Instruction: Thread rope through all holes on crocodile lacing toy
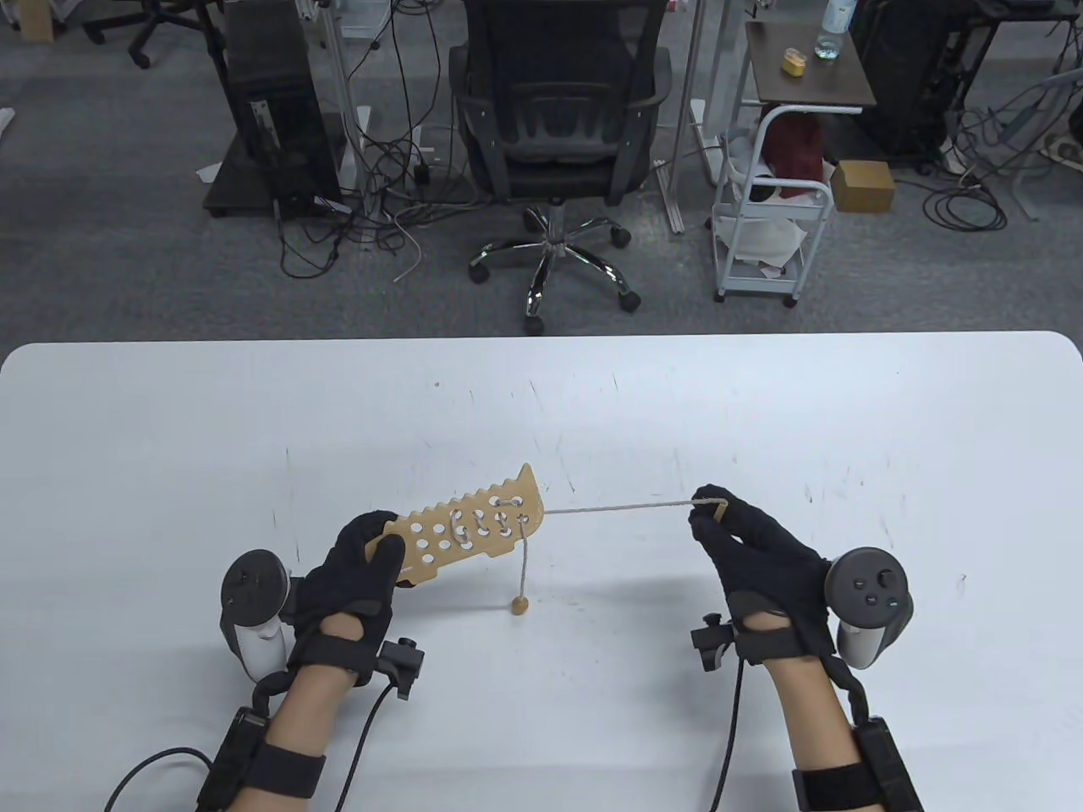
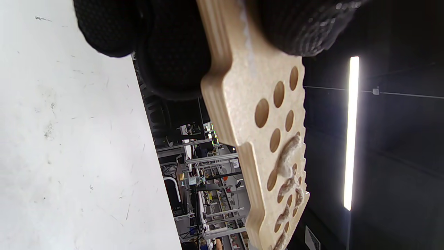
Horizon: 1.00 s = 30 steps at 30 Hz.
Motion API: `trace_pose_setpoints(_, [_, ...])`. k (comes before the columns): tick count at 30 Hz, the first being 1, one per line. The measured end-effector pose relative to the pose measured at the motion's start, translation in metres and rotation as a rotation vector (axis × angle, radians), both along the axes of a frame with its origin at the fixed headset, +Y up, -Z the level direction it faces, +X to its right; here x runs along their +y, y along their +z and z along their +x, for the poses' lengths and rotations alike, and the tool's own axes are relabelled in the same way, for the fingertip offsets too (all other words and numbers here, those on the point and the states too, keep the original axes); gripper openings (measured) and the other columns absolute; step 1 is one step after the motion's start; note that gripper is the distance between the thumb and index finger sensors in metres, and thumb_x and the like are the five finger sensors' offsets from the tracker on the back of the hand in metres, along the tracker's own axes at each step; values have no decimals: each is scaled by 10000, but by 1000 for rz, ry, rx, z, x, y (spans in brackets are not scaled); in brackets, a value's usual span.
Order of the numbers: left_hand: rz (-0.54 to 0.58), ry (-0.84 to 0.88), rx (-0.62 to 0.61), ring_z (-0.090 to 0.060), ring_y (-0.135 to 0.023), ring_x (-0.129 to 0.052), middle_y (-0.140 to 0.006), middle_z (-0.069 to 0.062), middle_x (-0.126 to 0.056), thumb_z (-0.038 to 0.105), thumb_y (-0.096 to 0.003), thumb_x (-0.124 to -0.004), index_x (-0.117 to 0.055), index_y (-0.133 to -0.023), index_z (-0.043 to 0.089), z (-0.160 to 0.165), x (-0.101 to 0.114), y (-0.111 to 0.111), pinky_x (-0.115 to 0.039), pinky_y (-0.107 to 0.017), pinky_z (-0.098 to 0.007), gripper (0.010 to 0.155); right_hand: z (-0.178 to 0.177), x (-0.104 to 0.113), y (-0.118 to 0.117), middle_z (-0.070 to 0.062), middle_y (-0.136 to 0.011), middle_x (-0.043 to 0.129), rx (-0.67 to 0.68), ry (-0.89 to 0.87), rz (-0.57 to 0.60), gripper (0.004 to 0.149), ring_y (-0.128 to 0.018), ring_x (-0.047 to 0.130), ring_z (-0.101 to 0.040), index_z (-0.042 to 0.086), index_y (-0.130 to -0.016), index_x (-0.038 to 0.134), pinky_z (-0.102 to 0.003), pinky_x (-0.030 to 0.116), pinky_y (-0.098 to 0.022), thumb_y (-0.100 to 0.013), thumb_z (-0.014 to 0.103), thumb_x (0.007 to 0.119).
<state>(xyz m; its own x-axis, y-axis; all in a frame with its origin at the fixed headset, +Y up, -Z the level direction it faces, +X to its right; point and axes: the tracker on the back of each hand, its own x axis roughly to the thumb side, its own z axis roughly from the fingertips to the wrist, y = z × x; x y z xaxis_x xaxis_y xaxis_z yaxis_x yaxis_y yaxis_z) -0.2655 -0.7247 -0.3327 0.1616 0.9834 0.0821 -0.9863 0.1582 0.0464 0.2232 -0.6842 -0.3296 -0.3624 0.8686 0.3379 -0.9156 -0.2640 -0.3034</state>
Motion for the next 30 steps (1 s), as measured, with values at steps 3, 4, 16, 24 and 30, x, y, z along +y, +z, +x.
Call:
trace_pose_setpoints(3, [-8, 5, 19, -210, -502, -990, -739, 34, -915, 456, -399, -788, -717, -893, 264, -5, -2, -1, -753, -607, -471, 535, 4, 0, 0, -34, -714, 1037, -12, -10, 4, 416, -710, 933, -334, 238, -812, 919, -636, 582, -637, -410, 343, 931])
trace_pose_setpoints(4, [-12, 8, 26, -211, -504, -988, -742, 31, -913, 456, -400, -789, -716, -894, 262, -7, -3, -2, -753, -607, -472, 536, 6, 0, 0, -33, -714, 1038, -19, -14, 3, 415, -710, 934, -332, 240, -813, 919, -634, 582, -638, -411, 344, 929])
trace_pose_setpoints(16, [-27, 22, 55, -212, -508, -987, -744, 32, -911, 455, -403, -786, -713, -897, 262, -17, -8, -5, -750, -610, -473, 535, 17, -1, 1, -32, -720, 1036, -92, -43, 11, 417, -711, 948, -326, 244, -831, 900, -625, 597, -636, -424, 332, 901])
trace_pose_setpoints(24, [-2, 10, 23, -211, -503, -988, -741, 32, -914, 455, -401, -788, -715, -895, 262, -8, -1, -2, -752, -607, -472, 536, 8, -2, 0, -33, -745, 1011, -67, 45, 0, 547, -711, 963, -348, 289, -978, 687, -619, 616, -629, -455, 273, 845])
trace_pose_setpoints(30, [26, 7, -27, -211, -504, -988, -740, 31, -914, 455, -402, -788, -716, -895, 262, 3, 6, 3, -752, -607, -471, 534, -3, -2, 0, -50, -749, 1000, -22, 89, 2, 540, -686, 974, -383, 330, -985, 661, -625, 623, -620, -474, 269, 822])
